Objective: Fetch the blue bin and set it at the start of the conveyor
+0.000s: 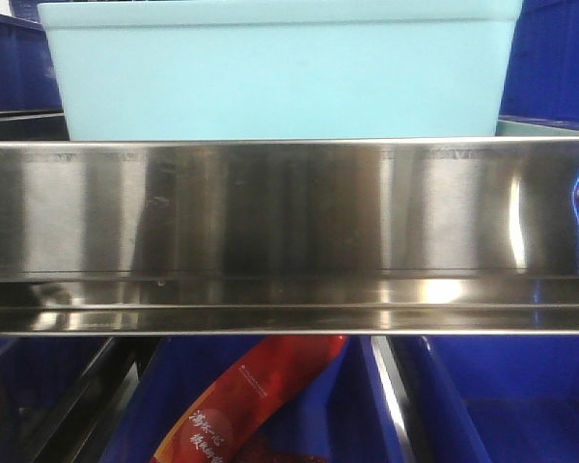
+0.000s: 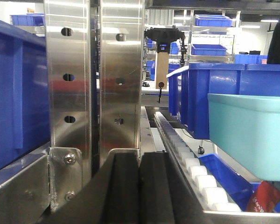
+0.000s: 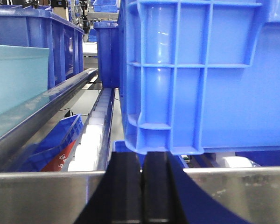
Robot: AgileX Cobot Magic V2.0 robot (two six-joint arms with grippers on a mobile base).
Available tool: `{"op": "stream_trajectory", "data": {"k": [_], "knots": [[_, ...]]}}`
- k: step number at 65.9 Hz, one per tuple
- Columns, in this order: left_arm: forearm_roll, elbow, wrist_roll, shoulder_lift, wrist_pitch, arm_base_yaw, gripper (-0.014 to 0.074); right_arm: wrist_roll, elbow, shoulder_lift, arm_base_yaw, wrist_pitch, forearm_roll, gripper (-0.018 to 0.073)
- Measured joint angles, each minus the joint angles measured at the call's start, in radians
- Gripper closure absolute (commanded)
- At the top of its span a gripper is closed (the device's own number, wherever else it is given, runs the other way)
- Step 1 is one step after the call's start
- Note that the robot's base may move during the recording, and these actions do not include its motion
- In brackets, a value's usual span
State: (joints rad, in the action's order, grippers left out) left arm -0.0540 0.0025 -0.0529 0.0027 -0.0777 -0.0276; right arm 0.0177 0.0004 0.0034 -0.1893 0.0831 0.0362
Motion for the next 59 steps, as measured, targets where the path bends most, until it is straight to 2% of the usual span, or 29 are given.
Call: {"op": "stream_trajectory", "data": {"k": [35, 48, 59], "knots": [[0.001, 0.000, 0.000, 0.000, -0.023, 0.000, 0.0707, 0.000, 0.000, 0.000, 0.000, -0.024, 0.000, 0.0721], [0.082, 0.000, 0.000, 0.000, -0.046, 0.000, 0.0707, 0.000, 0.000, 0.000, 0.000, -0.092, 0.000, 0.0721], [0.102, -0.014, 0.000, 0.000, -0.059, 0.000, 0.0707, 0.000, -0.019, 0.000, 0.000, -0.162, 0.000, 0.0721]]}}
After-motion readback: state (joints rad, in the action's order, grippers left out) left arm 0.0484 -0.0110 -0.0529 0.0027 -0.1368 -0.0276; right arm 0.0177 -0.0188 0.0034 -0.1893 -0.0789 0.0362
